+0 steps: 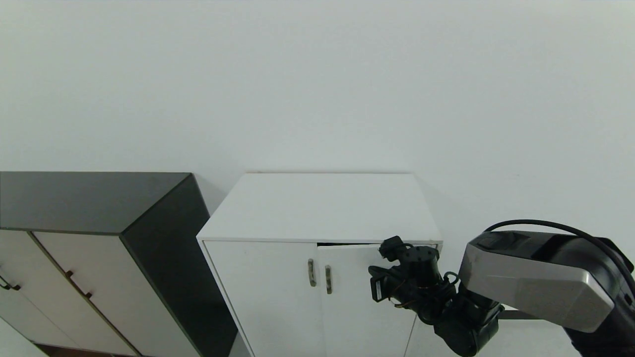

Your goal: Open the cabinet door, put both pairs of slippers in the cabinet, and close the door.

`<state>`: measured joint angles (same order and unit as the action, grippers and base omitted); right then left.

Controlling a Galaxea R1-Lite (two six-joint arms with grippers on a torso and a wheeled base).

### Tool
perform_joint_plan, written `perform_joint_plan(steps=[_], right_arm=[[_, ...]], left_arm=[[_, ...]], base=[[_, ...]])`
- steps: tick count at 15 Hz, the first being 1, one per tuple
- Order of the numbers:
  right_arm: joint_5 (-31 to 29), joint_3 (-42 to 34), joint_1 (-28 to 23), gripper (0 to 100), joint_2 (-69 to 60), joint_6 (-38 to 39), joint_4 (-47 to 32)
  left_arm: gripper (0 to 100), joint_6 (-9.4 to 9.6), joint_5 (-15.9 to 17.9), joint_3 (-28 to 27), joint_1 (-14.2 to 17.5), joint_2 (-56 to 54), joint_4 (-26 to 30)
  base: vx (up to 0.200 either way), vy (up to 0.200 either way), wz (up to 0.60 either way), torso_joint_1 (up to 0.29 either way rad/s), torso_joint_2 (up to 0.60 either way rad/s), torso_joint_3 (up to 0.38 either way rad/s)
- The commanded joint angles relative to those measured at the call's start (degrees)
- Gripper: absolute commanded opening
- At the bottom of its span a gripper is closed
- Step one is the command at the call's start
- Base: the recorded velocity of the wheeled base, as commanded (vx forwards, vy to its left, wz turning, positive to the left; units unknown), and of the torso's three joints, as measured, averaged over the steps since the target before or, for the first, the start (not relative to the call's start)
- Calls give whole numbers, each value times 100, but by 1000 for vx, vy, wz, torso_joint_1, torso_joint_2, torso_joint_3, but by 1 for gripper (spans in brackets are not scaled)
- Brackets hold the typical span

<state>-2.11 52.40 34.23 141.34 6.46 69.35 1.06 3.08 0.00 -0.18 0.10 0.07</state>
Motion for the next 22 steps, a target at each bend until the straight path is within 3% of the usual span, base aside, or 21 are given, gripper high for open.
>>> perform_joint_plan(steps=[1, 14, 16, 20, 22], right_arm=[[0, 60, -31, 0, 43, 4, -1], [-35, 8, -145, 0, 8, 4, 114], [-70, -370, -145, 0, -344, 4, 298], [-114, -1821, -426, 0, -1732, -13, 360], [-475, -2392, -540, 0, -2295, -22, 360]], left_arm=[[0, -1, -1, 0, 1, -1, -7], [0, -1, -1, 0, 1, -1, 1], [0, -1, -1, 0, 1, -1, -7], [0, -1, -1, 0, 1, -1, -7], [0, -1, -1, 0, 1, -1, 1]], base=[[0, 0, 0, 0, 0, 0], [0, 0, 0, 0, 0, 0], [0, 0, 0, 0, 0, 0], [0, 0, 0, 0, 0, 0], [0, 0, 0, 0, 0, 0]])
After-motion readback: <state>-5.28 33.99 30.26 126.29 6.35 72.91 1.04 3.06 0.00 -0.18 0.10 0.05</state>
